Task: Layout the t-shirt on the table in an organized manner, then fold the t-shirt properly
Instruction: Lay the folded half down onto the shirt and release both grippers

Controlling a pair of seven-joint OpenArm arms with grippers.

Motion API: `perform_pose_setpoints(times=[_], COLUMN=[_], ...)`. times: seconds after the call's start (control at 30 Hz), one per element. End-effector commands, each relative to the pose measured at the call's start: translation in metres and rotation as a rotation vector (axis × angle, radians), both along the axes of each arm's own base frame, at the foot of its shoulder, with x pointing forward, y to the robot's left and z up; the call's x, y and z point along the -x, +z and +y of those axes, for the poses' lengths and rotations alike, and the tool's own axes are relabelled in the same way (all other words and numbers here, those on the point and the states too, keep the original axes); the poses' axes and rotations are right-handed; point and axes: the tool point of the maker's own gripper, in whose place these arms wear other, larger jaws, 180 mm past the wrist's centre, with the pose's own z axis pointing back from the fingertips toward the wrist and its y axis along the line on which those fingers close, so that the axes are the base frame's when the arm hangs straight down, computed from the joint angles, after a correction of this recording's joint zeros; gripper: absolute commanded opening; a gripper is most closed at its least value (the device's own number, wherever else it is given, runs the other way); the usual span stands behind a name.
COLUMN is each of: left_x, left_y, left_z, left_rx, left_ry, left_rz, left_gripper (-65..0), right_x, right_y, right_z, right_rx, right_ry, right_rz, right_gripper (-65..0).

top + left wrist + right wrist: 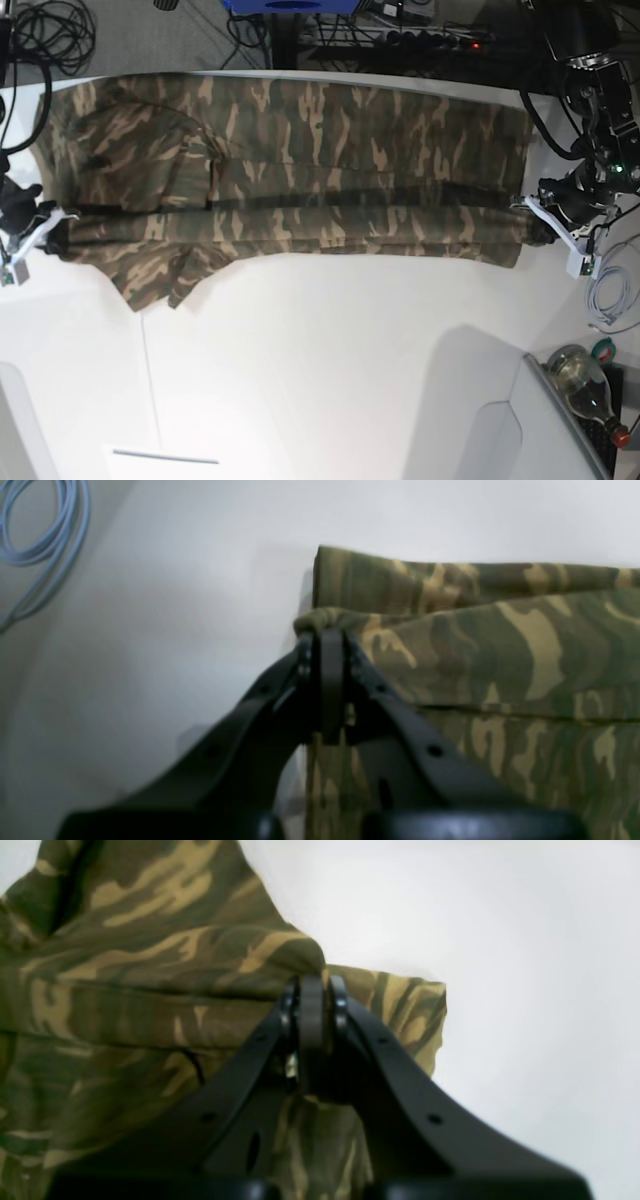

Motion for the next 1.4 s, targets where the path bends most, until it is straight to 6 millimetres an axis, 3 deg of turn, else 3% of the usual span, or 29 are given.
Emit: perform_pose_setpoints(times=[0.0,0.1,0.37,0.6,0.7,0.93,1.23,1.3,1.37], left_x=[-0.003,0.006,0.033,0.041,0.043,0.06,0.055,0.054,0.055], left_y=[0.011,0.005,-0.014,-0.027,-0.035,-0.068,-0.068,-0.067,-0.067], left_z=[0.01,0.01,0.01,0.01,0.01,0.005,0.0,0.001,0.003], left_rx=[-0.029,-0.03,-0.027,-0.016,0.007,0.079,0.088,0.086,0.085], left_ry=[0.009,0.01,0.011,0.02,0.036,0.091,0.084,0.083,0.088], left_rz=[-0.03,-0.009,0.06,0.097,0.087,0.078,0.069,0.066,0.065], left_gripper=[-65.0,-65.0,-65.0,-65.0,-65.0,-65.0,-65.0,-65.0,-65.0], right_x=[-0.011,-0.001,0.029,0.032,0.039,0.047,0.048,0.054,0.055], right_y=[0.016,0.006,-0.009,-0.011,-0.022,-0.035,-0.037,-0.041,-0.042], right_z=[-0.014,-0.006,-0.019,-0.018,-0.018,-0.012,-0.005,-0.004,-0.004], right_rx=[0.02,-0.004,-0.017,-0.017,-0.033,-0.057,-0.072,-0.072,-0.073], right_ry=[-0.018,-0.028,-0.097,-0.094,-0.113,-0.129,-0.132,-0.129,-0.127], right_rz=[-0.046,-0.026,0.012,0.021,0.049,0.079,0.08,0.113,0.128], right_gripper=[-65.0,-65.0,-65.0,-65.0,-65.0,-65.0,-64.1,-61.2,-52.7])
